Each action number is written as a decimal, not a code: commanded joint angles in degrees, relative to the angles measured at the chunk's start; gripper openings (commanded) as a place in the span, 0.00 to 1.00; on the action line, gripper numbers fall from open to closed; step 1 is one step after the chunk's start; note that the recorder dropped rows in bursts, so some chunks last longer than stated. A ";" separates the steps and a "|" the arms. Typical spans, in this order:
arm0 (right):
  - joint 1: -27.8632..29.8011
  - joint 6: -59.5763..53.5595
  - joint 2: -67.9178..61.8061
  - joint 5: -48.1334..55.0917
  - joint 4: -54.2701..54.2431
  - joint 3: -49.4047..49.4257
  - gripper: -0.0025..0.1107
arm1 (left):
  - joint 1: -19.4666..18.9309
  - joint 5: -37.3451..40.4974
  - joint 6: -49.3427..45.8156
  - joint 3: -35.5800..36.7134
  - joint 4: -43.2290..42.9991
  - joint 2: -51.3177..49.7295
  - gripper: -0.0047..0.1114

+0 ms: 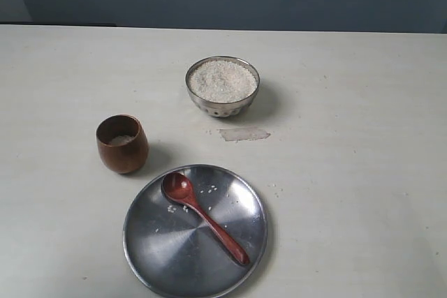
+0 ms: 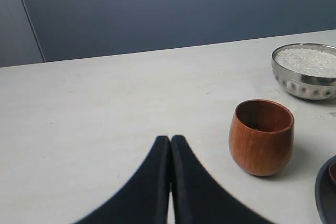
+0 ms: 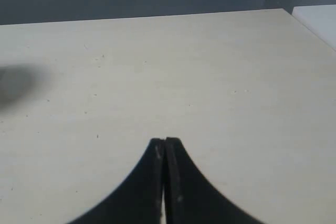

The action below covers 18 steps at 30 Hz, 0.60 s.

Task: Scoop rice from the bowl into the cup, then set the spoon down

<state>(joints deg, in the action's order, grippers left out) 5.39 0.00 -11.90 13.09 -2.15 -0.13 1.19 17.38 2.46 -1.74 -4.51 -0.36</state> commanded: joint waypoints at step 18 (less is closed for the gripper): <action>0.35 0.00 0.11 -0.37 0.05 0.13 0.02 | -0.04 -0.06 -4.07 1.74 3.59 0.36 0.04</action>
<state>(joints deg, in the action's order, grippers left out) 5.39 0.00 -11.90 13.09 -2.15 -0.13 1.19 17.79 0.00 -0.47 -1.97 -0.27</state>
